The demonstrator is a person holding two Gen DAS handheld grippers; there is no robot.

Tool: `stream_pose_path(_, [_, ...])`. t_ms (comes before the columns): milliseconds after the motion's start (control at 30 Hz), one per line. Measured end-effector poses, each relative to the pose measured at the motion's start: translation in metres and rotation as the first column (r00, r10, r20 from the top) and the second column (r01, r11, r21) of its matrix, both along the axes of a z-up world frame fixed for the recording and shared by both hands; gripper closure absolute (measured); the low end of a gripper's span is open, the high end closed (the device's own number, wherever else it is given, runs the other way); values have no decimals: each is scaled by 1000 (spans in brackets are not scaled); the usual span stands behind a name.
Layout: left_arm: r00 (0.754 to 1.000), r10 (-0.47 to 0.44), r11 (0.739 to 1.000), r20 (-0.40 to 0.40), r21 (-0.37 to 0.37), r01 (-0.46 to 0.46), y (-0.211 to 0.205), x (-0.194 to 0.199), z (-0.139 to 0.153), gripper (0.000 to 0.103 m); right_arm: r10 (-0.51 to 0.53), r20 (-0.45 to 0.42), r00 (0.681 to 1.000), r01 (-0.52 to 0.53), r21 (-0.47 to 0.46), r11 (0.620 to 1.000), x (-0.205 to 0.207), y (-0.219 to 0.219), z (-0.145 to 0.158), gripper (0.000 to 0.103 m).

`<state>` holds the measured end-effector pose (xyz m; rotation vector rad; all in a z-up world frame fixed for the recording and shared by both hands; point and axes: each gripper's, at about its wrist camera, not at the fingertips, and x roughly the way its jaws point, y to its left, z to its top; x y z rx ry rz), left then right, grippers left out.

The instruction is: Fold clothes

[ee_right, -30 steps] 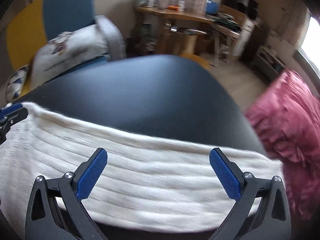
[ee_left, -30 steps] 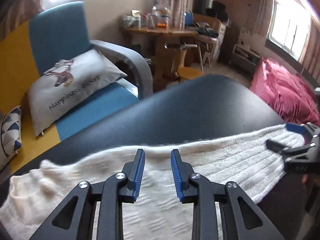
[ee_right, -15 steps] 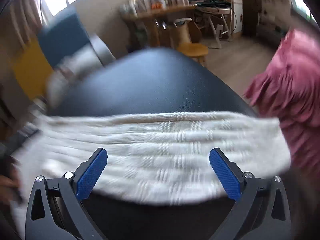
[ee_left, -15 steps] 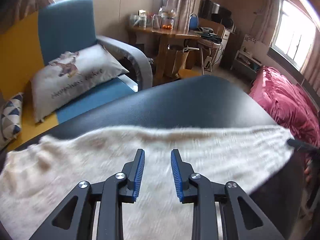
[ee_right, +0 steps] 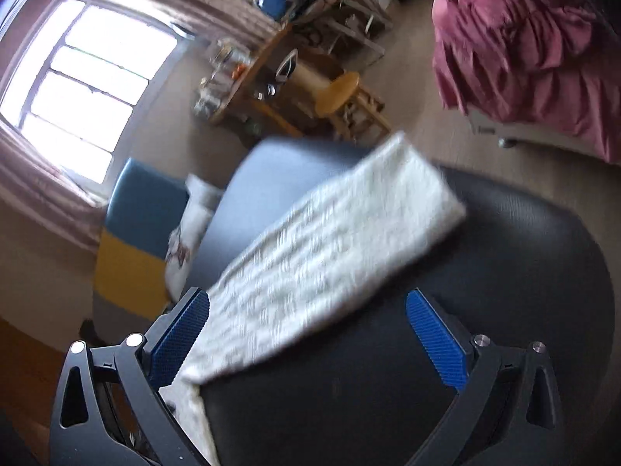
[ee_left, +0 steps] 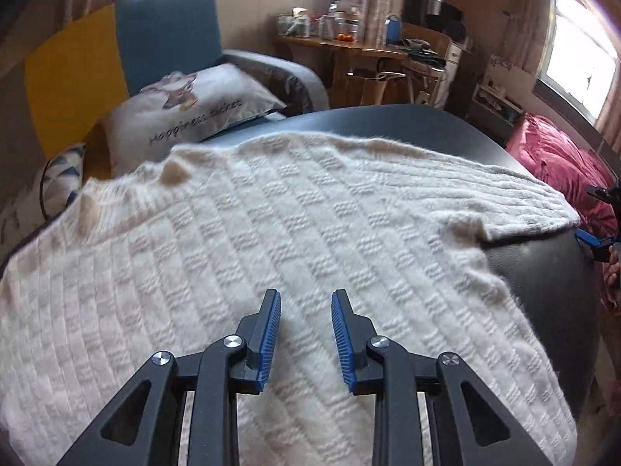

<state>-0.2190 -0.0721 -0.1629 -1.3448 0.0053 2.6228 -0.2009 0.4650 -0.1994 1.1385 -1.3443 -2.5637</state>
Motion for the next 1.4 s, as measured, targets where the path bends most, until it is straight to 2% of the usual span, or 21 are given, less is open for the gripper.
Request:
stream_pose_path(100, [1000,18,1000,9,22,-18,-6,1,-4,76,-32,26,999,30,80,996,-14,-3,2,4])
stream_pose_path(133, [1000,19,999,7,26,-19,-7,1,-4,76,-44,58,997,35,137,990,-19,-7,4,18])
stream_pose_path(167, [1000,20,999,5,26,-20,-7,2,-4,76,-60,93,994,41,196,980,-24,-10,5,45])
stream_pose_path(200, [1000,18,1000,5,21,-18,-6,2,-5,76,-83,134,987,48,246,968,-27,-11,5,65])
stream_pose_path(233, [1000,16,1000,4,14,-16,-4,3,-6,76,-98,158,983,56,250,967,-28,-9,1,96])
stream_pose_path(400, [1000,12,1000,2,8,-12,-2,3,-5,76,-101,145,984,73,189,979,-26,4,-7,96])
stream_pose_path(433, [1000,12,1000,6,15,-13,-3,3,-5,76,-104,128,986,84,153,985,-24,8,-8,92])
stream_pose_path(533, [1000,14,999,13,30,-14,-5,1,-6,76,-151,75,986,151,10,988,-15,24,-17,65])
stream_pose_path(567, [1000,13,999,12,30,-14,-5,1,-6,76,-169,66,983,169,9,986,-15,27,-17,64])
stream_pose_path(733, [1000,2,1000,1,5,-2,-2,4,-6,76,-174,73,982,163,135,977,-35,22,-7,55])
stream_pose_path(800, [1000,3,1000,5,9,-3,-2,4,-6,76,-161,98,982,138,206,969,-44,16,-4,56])
stream_pose_path(833, [1000,1,1000,6,11,-1,-3,3,-6,76,-149,115,982,117,247,962,-48,12,-1,69])
stream_pose_path(867, [1000,-1,1000,7,11,1,-3,3,-6,76,-137,124,983,99,278,955,-52,8,1,94])
stream_pose_path(967, [1000,-4,1000,8,5,4,-2,3,-6,76,-108,118,987,66,314,947,-56,0,5,95])
stream_pose_path(1033, [1000,2,1000,13,15,-2,-3,2,-6,76,-85,90,992,54,301,952,-58,-4,12,95])
stream_pose_path(1167, [999,33,996,40,83,-36,-10,-6,-4,76,0,4,1000,-1,238,971,-62,-20,36,95])
stream_pose_path(1267, [994,79,978,76,187,-92,-23,-17,1,76,79,-62,995,-66,190,979,-67,-43,59,95])
stream_pose_path(1400, [991,80,933,105,341,-111,-38,-30,19,76,199,-123,972,-177,170,969,-75,-91,82,95])
